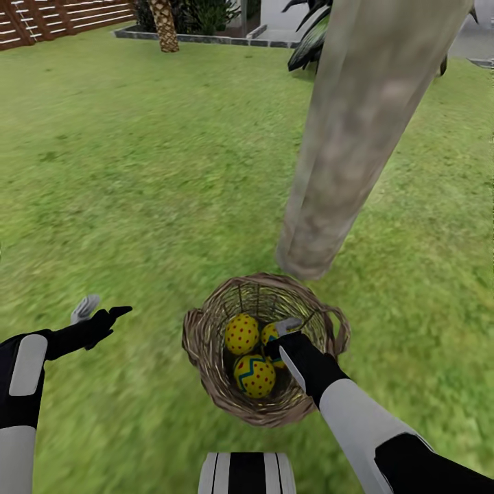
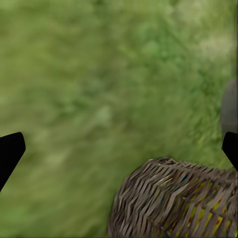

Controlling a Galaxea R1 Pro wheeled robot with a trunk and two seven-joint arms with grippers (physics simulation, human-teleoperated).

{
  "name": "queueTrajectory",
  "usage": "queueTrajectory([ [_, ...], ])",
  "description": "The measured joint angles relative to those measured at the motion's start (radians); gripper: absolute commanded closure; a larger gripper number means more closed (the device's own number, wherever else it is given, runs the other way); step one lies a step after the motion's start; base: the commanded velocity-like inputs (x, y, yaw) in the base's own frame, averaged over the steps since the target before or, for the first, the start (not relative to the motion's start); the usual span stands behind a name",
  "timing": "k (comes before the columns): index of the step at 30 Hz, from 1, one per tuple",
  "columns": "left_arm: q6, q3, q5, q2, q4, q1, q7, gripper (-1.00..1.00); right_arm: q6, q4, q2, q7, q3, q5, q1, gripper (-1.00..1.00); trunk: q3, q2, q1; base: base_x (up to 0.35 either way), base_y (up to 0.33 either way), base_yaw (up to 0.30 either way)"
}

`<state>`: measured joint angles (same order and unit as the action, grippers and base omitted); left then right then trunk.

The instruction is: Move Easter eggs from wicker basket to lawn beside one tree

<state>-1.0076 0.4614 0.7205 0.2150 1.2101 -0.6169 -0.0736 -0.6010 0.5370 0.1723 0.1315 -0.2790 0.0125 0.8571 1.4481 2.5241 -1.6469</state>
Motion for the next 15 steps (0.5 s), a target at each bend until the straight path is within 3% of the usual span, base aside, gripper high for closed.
queueTrajectory([
  [9, 0.000, -0.001, 0.000, 0.000, -0.005, 0.001, 0.000, -1.00, -0.004, 0.000, 0.000, -0.003, 0.000, 0.001, 0.000, 1.00, -0.035, -0.002, 0.004, 0.000, 0.000, 0.000],
  [15, 0.000, -0.001, 0.000, 0.000, -0.011, 0.000, 0.000, -1.00, -0.012, 0.020, 0.000, -0.005, 0.001, 0.000, -0.001, 1.00, -0.058, -0.004, 0.007, -0.089, 0.000, 0.000],
])
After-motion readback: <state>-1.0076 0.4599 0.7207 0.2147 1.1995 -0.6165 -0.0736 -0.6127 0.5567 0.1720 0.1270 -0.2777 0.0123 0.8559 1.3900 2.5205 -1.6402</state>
